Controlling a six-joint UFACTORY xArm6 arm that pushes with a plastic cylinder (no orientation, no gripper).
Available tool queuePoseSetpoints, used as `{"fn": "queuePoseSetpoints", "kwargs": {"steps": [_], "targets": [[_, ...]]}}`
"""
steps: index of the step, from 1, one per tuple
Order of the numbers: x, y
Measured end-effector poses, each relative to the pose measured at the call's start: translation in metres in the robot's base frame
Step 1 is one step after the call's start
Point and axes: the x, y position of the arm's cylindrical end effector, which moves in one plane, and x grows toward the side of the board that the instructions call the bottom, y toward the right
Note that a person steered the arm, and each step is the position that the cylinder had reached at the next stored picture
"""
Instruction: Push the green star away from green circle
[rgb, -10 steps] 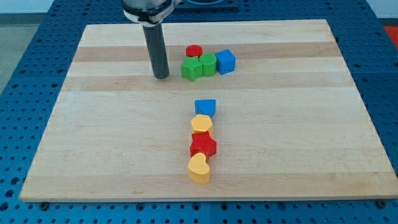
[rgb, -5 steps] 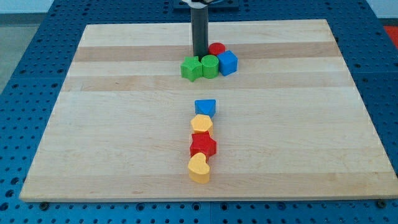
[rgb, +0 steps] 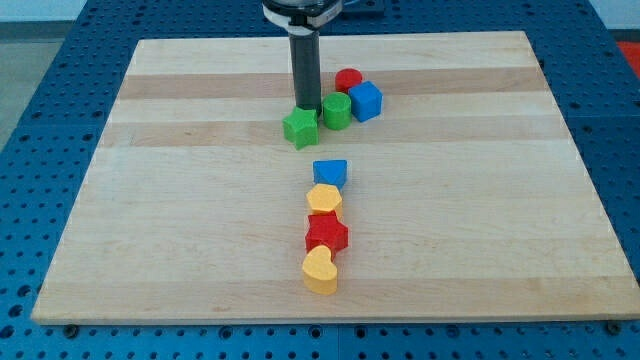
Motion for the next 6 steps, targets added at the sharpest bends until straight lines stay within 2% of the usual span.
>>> {"fn": "queuePoseSetpoints", "kwargs": {"steps": [2,6], "targets": [[0.024,0.0],[0.028,0.031]]}}
